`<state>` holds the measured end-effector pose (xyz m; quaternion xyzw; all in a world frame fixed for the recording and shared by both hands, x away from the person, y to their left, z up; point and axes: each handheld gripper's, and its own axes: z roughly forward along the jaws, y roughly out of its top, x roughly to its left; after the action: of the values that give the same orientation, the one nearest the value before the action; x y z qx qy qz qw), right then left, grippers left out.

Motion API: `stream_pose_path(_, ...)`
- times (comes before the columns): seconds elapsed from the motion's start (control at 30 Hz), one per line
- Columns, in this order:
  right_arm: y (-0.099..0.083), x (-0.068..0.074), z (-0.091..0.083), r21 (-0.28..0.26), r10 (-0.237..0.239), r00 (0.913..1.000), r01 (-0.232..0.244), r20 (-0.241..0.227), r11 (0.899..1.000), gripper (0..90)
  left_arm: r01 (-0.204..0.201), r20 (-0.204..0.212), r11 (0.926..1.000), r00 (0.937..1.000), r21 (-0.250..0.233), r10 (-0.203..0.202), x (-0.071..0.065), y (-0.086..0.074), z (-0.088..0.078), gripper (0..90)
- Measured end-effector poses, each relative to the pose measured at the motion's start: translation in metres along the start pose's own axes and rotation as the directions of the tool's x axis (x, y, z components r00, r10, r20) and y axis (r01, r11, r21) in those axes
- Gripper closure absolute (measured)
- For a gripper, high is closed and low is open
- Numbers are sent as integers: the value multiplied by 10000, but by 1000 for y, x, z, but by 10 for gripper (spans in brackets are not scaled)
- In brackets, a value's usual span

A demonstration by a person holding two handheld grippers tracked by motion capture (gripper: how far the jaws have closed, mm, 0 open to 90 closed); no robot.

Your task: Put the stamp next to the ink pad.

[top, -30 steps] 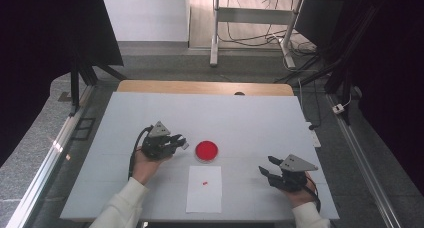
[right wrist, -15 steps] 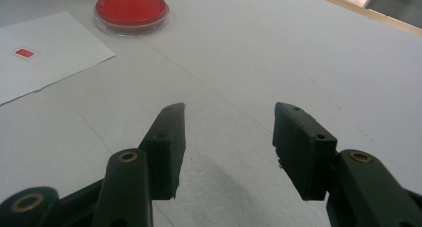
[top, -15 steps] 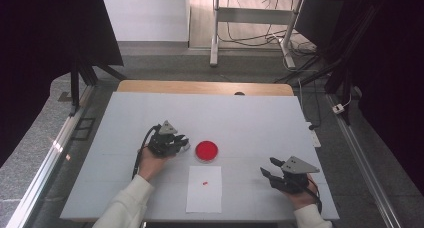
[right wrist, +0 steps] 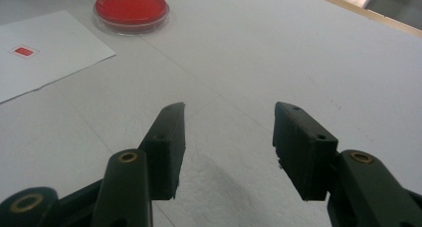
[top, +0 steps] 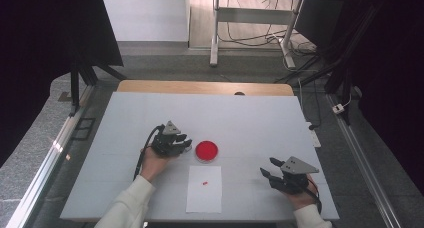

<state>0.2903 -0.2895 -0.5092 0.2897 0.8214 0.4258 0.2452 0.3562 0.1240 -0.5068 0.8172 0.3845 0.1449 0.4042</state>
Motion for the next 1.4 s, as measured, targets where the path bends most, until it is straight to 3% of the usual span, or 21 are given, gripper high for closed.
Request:
stream_pose_path(0.2, 0, 1, -1, 20, -38, 10000, 38, 86, 10000, 467, 471, 65, 9983, 9989, -343, -469, 0, -1, -13, 385)
stream_pose_path(0.3, 0, 0, -1, -36, -29, 10000, 29, 37, 10000, 467, 521, 155, 9962, 9986, -699, -512, -2, -5, -27, 340)
stream_pose_path(0.53, 0, -1, -1, -58, -53, 10000, 53, 43, 10000, 466, 334, 494, 9932, 9984, -1113, -281, -12, -15, -53, 321)
stream_pose_path(0.77, 0, -3, 0, -50, -63, 10000, 63, 49, 10000, 466, 296, 645, 9936, 9977, -1094, -226, -18, -34, -75, 320)
stream_pose_path(1.13, -2, -8, 1, -81, -70, 10000, 70, 57, 9999, 465, 412, 379, 9960, 9986, -799, -382, -20, -78, -99, 324)
stream_pose_path(1.4, -3, -9, 0, -74, -89, 9999, 90, 114, 9999, 465, 568, 204, 9959, 9982, -699, -555, -19, -97, -111, 328)
